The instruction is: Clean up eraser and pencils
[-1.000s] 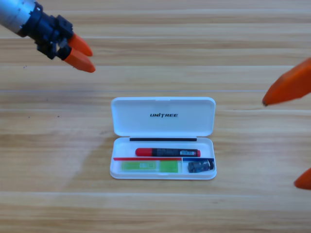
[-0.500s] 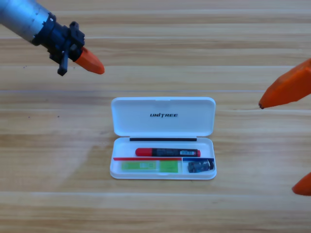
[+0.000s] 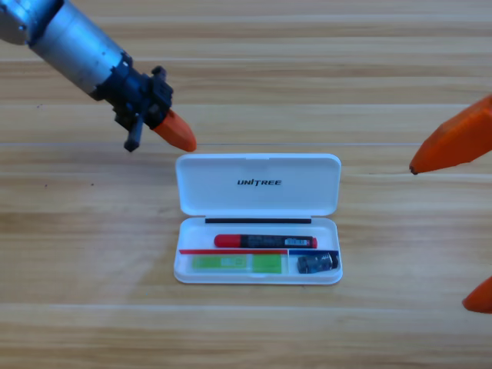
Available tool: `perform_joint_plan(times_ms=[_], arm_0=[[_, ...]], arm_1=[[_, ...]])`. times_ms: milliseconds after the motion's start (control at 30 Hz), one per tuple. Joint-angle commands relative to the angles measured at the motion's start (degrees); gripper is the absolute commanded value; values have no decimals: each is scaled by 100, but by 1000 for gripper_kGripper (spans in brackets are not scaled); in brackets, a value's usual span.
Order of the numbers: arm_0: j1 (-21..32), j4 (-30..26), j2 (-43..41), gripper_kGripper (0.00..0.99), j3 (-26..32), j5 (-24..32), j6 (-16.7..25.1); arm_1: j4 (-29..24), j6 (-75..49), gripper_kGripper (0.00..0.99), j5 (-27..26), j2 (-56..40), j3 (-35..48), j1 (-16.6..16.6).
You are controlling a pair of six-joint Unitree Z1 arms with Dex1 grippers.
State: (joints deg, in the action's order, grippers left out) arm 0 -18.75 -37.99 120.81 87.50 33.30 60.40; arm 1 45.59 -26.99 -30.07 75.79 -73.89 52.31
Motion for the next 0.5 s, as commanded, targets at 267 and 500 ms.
perform_joint_plan(times_ms=[267,500], arm_0=[[-489,55,373,0,-49,-122,-46],[-577,46,417,0,-58,-149,-73]], arm_1=[[-121,18,990,-184,41,244,-133],[-121,18,990,-201,50,244,-133]])
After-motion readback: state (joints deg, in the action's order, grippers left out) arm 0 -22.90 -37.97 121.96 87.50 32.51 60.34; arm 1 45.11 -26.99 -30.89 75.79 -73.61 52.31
